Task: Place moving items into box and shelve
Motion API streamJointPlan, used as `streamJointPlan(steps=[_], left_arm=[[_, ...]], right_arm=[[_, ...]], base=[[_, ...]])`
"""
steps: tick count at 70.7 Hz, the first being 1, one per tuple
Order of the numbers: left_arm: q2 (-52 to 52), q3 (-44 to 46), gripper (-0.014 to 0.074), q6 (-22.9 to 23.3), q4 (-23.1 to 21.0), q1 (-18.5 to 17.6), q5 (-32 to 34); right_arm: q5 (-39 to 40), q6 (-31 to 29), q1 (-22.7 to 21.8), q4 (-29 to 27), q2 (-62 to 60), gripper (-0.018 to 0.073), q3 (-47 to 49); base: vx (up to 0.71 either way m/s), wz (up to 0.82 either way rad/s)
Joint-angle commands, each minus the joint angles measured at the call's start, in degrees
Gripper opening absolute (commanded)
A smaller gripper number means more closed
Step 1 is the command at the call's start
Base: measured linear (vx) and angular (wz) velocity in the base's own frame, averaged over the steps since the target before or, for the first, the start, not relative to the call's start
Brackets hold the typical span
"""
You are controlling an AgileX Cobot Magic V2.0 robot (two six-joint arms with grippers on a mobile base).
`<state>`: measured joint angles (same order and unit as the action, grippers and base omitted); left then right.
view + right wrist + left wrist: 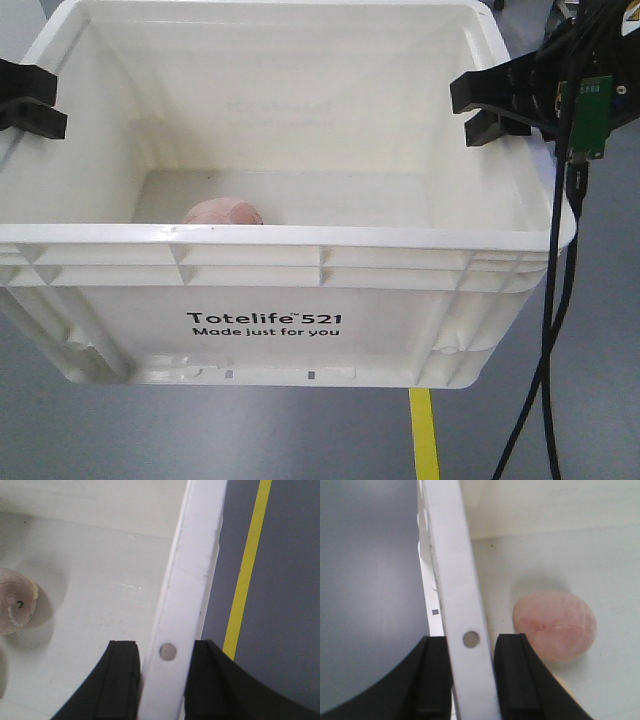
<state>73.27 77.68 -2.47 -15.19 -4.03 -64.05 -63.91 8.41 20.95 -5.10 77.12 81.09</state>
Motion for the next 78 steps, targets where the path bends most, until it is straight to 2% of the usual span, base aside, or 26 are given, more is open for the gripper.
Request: streamJointPlan(steps=[1, 40, 78], left_arm=[[-2.35, 2.73, -0.0017, -1.36, -2.56, -0.27, 6.42], [-2.35, 2.73, -0.0017, -1.36, -2.56, -0.27, 6.42], [-2.35, 2.73, -0.0017, -1.36, -2.56, -0.27, 6.48]], right_arm=[[6.09, -1.74, -0.11, -0.8, -2.45, -0.0012, 2.47], [6.09, -1.74, -0.11, -0.8, -2.45, -0.0012, 2.47], [6.09, -1.74, -0.11, -0.8, -2.45, -0.0012, 2.47]], base=[[0.57, -0.1], [0.54, -0.18], [0.47, -0.33]])
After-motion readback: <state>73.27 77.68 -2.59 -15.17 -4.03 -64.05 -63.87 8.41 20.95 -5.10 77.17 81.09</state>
